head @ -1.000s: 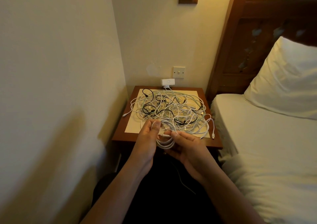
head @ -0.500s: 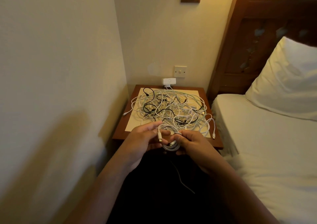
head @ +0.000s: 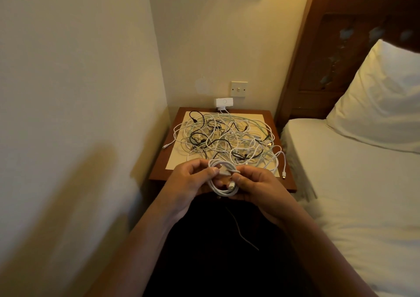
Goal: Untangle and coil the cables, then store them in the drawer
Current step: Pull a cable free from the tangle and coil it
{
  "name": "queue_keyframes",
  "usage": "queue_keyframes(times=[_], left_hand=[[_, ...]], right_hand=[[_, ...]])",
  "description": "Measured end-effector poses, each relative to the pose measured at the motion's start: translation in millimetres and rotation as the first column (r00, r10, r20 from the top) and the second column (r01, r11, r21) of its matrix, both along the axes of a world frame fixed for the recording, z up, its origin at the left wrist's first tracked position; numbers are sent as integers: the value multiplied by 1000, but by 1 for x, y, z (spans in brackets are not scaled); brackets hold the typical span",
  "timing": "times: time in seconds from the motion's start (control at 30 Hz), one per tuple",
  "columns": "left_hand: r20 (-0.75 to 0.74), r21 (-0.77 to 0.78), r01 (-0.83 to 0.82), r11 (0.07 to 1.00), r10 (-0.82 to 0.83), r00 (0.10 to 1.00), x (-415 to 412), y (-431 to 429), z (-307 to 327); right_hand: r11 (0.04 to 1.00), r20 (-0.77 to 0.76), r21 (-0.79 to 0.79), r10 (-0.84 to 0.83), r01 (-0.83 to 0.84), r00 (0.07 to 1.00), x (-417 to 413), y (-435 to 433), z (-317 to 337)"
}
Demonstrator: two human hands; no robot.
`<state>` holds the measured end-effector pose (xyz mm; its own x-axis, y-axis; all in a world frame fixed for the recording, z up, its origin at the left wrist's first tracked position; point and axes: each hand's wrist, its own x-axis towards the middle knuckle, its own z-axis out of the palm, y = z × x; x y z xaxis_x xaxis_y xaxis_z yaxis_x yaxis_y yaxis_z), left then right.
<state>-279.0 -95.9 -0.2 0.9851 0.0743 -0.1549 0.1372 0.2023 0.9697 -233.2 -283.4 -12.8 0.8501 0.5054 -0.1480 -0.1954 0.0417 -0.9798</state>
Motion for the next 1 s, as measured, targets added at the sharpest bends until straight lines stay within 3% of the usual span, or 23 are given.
queue_keyframes(times=[0.17,0.2,0.3,0.37,0.5,0.67,0.87,1.0], left_hand=[[80,464,-131,876,106,991,-1,0,-10],[63,452,-102,886,82,995,-1,1,-11],[-11,203,52,978,-51,999,-1,5,-9],[-14,93,88,992,-87,996,-3,6,-8],[-14,-24,40,999,-41,999,-1,6,-9],[17,-168,-41,985,44,999,4,-2,-13],[17,-188,-58,980,63,998,6,-5,-16],[-11,-179,-120,977,120,993,8,1,-13]], right_hand=[[998,41,-60,-31,33,999,2,0,3],[998,34,-52,-45,46,998,2,1,1],[995,-34,8,-100,101,994,3,0,-1],[993,-63,12,-116,117,991,5,-2,-2],[995,-48,-81,-68,64,997,7,-5,-2],[994,7,-21,-112,112,994,5,-2,1],[988,119,-133,-60,75,991,5,-4,3],[950,224,-287,-55,120,973,8,-7,0]])
